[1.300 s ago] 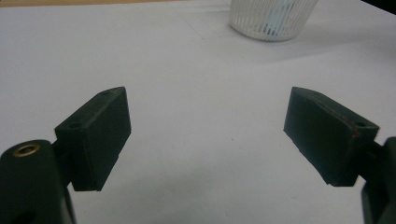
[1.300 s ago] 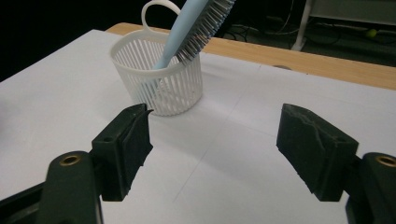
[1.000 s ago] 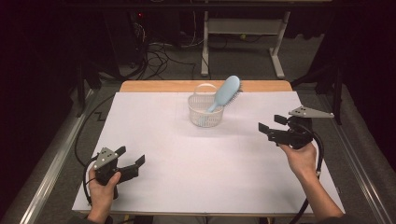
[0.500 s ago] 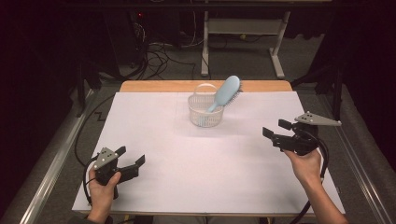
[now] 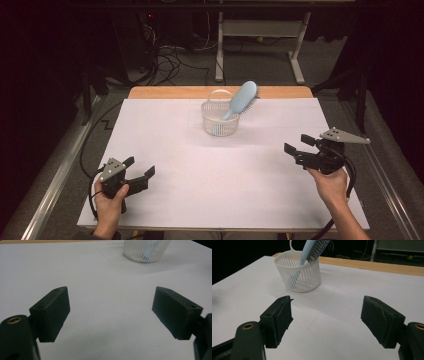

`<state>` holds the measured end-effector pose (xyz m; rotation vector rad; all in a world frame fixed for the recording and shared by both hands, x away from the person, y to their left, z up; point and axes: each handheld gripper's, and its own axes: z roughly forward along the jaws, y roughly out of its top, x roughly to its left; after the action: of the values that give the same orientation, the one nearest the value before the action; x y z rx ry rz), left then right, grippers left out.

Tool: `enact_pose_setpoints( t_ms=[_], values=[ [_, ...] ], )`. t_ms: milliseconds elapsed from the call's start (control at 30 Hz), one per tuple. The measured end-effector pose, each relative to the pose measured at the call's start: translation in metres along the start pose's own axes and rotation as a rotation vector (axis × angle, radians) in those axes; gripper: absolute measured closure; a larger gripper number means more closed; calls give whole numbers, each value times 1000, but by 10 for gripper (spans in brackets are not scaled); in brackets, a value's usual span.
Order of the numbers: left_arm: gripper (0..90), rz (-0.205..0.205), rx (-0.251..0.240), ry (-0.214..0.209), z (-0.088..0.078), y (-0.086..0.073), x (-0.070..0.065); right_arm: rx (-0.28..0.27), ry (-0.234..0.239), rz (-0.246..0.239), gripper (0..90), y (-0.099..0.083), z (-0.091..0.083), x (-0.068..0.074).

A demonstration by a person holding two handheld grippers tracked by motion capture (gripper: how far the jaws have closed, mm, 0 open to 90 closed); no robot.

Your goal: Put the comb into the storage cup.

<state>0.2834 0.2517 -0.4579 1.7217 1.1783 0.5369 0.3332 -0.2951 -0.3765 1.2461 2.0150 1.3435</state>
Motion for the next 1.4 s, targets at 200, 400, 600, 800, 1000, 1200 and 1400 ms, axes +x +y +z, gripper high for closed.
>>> enact_pose_setpoints(
  t_ms=[200, 400, 600, 800, 1000, 1200, 1400],
  values=[
    [158, 3, 2, -3, 0, 0, -1, -16, 1, 4, 251, -4, -5, 1],
    [158, 3, 0, -3, 0, 0, -1, -35, -3, 7, 245, -9, -10, 1],
    [158, 2, 1, -3, 0, 0, -1, -53, -11, 6, 230, -14, -14, 2],
    [158, 1, -1, -2, -1, 0, -1, -63, -19, 16, 224, -21, -17, 1],
    [158, 1, -2, -2, -1, 0, -1, -71, -27, 13, 220, -26, -18, 2],
    [158, 1, -3, -2, -1, 0, -1, -83, -25, 4, 218, -30, -20, 4],
    [158, 0, -4, -1, -1, 0, -1, -94, -29, 3, 212, -34, -21, 4]
  ],
)
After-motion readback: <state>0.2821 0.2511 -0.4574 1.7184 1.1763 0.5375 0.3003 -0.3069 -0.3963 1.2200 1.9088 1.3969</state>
